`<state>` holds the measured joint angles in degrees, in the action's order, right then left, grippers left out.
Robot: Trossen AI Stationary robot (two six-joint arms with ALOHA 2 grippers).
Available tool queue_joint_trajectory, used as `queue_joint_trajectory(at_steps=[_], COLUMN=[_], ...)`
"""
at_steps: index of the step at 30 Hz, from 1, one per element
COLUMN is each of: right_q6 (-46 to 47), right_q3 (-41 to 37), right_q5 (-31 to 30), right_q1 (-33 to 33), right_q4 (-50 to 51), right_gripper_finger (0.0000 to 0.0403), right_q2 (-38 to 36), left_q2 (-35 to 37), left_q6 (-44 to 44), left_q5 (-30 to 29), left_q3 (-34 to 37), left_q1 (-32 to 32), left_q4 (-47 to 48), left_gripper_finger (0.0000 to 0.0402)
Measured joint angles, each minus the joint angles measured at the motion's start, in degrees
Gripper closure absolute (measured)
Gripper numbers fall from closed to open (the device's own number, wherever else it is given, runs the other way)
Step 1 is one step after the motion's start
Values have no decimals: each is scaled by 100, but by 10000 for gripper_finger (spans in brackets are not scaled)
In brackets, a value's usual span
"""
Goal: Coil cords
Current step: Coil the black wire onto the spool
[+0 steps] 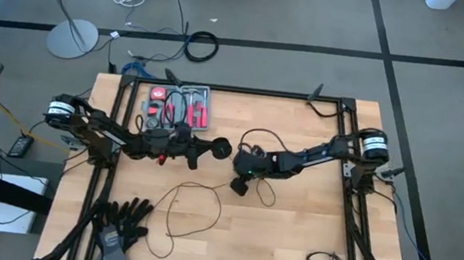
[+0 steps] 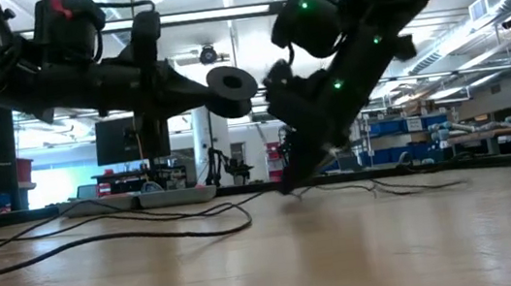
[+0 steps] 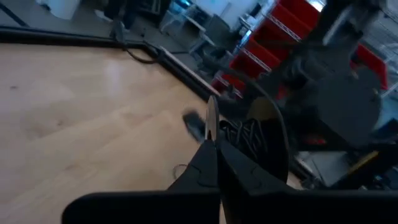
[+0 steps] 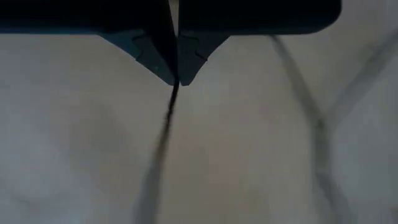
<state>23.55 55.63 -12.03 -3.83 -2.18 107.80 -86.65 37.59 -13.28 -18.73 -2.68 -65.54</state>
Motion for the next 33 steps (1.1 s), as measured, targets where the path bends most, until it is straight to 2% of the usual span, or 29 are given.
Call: queue_joint_trajectory(at_steps=[3, 6, 10, 14, 19, 25, 33], right_q6=[-351, -862, -1720, -2332, -2705, -3001, -3113], right_q3=[230, 711, 1267, 1657, 1989, 2143, 2145], right_q5=[235, 287, 364, 550, 885, 1224, 1230], right_q1=[-119, -176, -159, -32, 218, 380, 459], right_q4=[-482, -525, -393, -177, 448, 929, 1507], right_gripper_finger=[401, 402, 402, 402, 403, 403, 403], right_q2=[189, 324, 423, 455, 458, 259, -135], left_q2=[2, 4, 7, 9, 9, 9, 13], left_q6=[17, 16, -119, -291, -637, -1012, -1169], left_q5=[-518, -1085, -1358, -1359, -1076, -483, -212], left_q3=[-13, -67, -405, -886, -1314, -1465, -1463], left_q1=[2, -1, 0, 26, 83, 83, 81], left_q4=[153, 436, 1369, 2706, 3604, 4172, 4453], left_gripper_finger=[402, 402, 402, 402, 402, 402, 402])
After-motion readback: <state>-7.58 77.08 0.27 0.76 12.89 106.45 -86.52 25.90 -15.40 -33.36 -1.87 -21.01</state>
